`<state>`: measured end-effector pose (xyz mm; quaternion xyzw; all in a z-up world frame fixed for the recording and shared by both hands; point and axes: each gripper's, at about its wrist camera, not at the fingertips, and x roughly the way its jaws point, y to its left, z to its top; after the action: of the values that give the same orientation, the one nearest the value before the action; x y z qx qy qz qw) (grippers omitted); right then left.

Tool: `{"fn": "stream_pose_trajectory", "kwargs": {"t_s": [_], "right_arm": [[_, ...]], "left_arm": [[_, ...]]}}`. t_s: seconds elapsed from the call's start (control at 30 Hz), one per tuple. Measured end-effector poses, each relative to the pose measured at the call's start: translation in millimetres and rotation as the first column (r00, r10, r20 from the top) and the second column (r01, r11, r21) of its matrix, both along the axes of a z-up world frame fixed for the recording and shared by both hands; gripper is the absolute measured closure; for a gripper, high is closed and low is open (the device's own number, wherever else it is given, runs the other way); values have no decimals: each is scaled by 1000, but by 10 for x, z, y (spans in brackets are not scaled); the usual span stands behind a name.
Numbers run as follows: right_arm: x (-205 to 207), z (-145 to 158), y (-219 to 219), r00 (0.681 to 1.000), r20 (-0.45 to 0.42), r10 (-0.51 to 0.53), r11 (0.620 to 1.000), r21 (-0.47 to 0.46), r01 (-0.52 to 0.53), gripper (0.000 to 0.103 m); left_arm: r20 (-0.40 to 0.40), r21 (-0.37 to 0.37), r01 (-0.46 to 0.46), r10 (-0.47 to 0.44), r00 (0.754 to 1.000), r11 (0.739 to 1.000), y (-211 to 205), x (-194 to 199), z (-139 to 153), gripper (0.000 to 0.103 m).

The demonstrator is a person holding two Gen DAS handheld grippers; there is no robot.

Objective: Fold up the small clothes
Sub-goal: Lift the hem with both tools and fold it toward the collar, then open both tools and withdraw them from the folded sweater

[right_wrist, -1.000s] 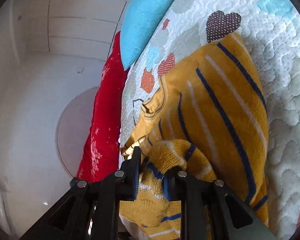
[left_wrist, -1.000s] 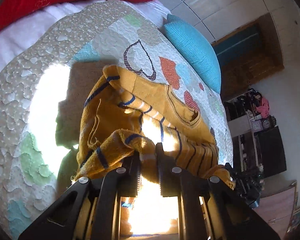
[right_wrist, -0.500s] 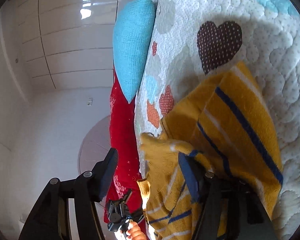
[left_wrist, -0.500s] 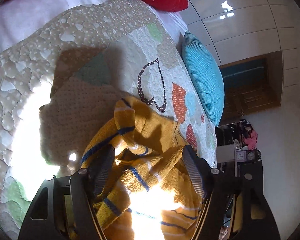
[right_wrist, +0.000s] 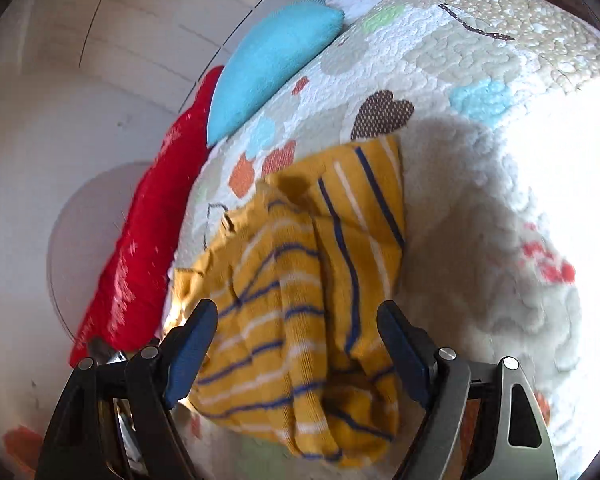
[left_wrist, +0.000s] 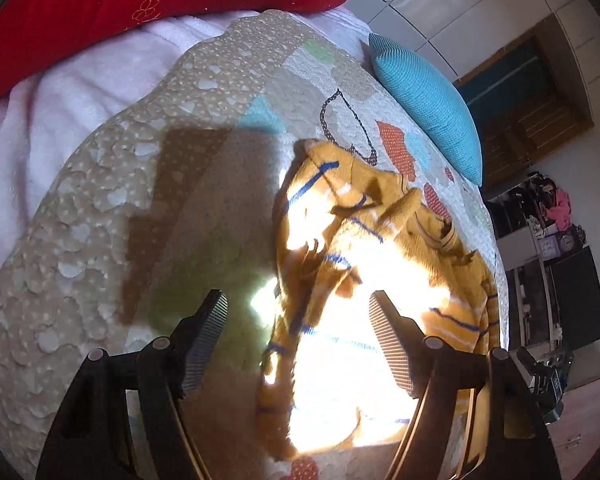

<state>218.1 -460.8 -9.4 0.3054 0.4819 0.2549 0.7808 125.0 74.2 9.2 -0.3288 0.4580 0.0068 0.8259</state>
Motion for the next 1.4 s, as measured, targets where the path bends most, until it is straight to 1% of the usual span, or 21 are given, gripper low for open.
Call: {"fn": "stream_pose_trajectory", "kwargs": {"t_s": [0.1, 0.13, 0.17, 0.2, 0.23, 0.27, 0.37, 0.53, 0.6, 0.7, 0.73, 0.83, 0.87, 0.9, 0.93, 0.97, 1.0, 1.07, 1.13, 1.33, 1.4], "right_arm": [[-374, -82, 80, 998, 35, 53, 993, -109, -49, 22], [-458, -122, 120, 997, 42, 71, 989, -133, -65, 38], [-514, -172, 154, 996, 37, 86, 986, -145, -79, 68], [-532, -222, 173, 995, 20, 93, 986, -141, -89, 78], [-520, -272, 164, 997, 3, 80, 989, -127, -79, 80], [-506, -278, 110, 998, 1, 56, 993, -104, -56, 82], [-447, -199, -124, 998, 18, -57, 988, -144, 59, 95], [-444, -280, -499, 986, -27, -166, 955, -255, 154, 94], [-564, -211, -560, 986, -5, -166, 959, -235, 160, 93], [-764, 142, -474, 982, 133, -131, 941, -295, 165, 92], [-825, 284, -365, 973, 202, -108, 927, -334, 172, 83], [-946, 646, -69, 913, 405, -44, 898, -385, 214, 12], [-929, 722, 51, 897, 443, -19, 897, -389, 212, 11], [-853, 755, 179, 900, 436, 15, 891, -415, 186, 13], [-721, 753, 347, 916, 399, 48, 889, -436, 144, 29], [-583, 738, 460, 928, 366, 64, 900, -423, 104, 59], [-426, 710, 563, 941, 331, 71, 912, -404, 73, 69], [-98, 633, 778, 959, 273, 72, 926, -376, 37, 74], [212, 550, 984, 966, 245, 80, 928, -373, 18, 76], [1095, -133, 1168, 1000, 25, 4, 874, -487, 9, 79], [1198, -129, 1106, 997, 9, -74, 860, -506, 69, 84]], "left_arm": [[14, 49, 42, -43, 999, 998, -130, -209, -49, 25], [9, 69, 53, -54, 999, 996, -189, -245, -72, 25], [-10, 93, 67, -66, 998, 993, -249, -256, -110, 27], [-44, 133, 87, -82, 996, 987, -318, -247, -146, 38], [-91, 193, 114, -97, 991, 975, -386, -219, -163, 82], [-131, 228, 144, -117, 984, 963, -425, -182, -152, 96], [-112, 300, 97, -66, 992, 949, -342, -196, 116, 96], [-38, 355, 41, -29, 999, 934, -327, -393, 398, 95], [-20, 347, 24, -18, 1000, 937, -346, -547, 432, 87], [59, 386, -37, 16, 998, 922, -453, -811, 548, 51], [100, 418, -73, 35, 994, 906, -520, -913, 602, 40], [220, 475, -178, 80, 972, 862, -750, -1166, 696, 15], [240, 477, -188, 79, 968, 859, -822, -1205, 706, 13], [242, 464, -180, 72, 968, 867, -889, -1234, 687, 13], [225, 441, -163, 67, 972, 883, -947, -1243, 657, 13], [203, 405, -139, 59, 977, 904, -1002, -1249, 618, 13], [188, 354, -111, 45, 981, 929, -1043, -1253, 570, 13], [188, 248, -66, 19, 982, 966, -1123, -1313, 487, 13], [173, 223, -44, 5, 985, 974, -1218, -1371, 415, 13], [144, 352, -48, -4, 990, 935, -1120, -1603, 337, 13], [143, 379, -88, 35, 989, 921, -931, -1712, 317, 13]]}}
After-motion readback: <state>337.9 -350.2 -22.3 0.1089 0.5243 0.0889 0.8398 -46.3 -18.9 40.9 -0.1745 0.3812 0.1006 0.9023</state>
